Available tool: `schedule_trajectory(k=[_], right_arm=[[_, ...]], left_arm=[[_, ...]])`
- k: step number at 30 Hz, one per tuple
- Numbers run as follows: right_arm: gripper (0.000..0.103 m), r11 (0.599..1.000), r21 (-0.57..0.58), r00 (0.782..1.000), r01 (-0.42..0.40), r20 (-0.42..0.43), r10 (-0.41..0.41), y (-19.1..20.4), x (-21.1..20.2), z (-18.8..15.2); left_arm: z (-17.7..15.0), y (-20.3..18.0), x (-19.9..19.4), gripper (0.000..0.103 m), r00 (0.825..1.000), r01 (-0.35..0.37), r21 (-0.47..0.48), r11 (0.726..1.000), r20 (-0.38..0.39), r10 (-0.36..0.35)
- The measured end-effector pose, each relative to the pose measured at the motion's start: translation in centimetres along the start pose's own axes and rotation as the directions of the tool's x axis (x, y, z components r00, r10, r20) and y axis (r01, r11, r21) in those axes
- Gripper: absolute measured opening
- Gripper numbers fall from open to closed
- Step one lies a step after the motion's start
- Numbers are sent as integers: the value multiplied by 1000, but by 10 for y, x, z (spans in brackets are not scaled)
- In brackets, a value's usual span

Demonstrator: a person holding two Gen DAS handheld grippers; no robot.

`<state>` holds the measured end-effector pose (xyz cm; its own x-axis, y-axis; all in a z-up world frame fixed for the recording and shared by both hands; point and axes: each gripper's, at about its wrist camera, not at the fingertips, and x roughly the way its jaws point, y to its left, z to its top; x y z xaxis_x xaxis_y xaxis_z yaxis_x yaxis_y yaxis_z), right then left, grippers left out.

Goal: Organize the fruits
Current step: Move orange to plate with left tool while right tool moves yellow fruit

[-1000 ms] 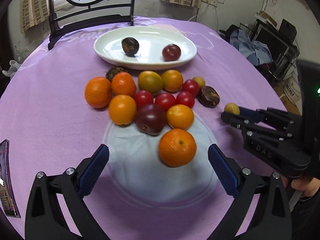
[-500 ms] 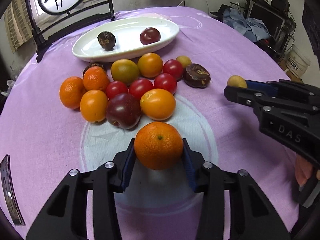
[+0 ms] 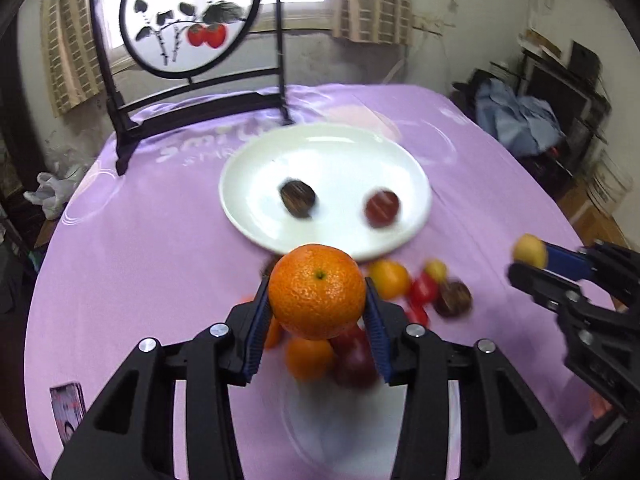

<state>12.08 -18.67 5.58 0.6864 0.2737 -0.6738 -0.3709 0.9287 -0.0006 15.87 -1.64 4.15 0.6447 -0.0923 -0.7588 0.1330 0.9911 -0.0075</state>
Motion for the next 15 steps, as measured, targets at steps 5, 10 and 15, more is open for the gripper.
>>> schedule_trajectory(k=[5,10,15], right_arm=[[27,1000,-2,1000,31,4,-31,-9,50,48],[27,996,59,996,66,-66,-62,-27,119,78],[28,994,68,986,83,-153,-72,-36,167,86]], left_arm=[[47,23,53,43,997,-72,-65,995,-19,71],[64,36,106,43,991,-113,-87,990,-88,105],[70,43,138,43,985,-131,-119,984,-129,115]])
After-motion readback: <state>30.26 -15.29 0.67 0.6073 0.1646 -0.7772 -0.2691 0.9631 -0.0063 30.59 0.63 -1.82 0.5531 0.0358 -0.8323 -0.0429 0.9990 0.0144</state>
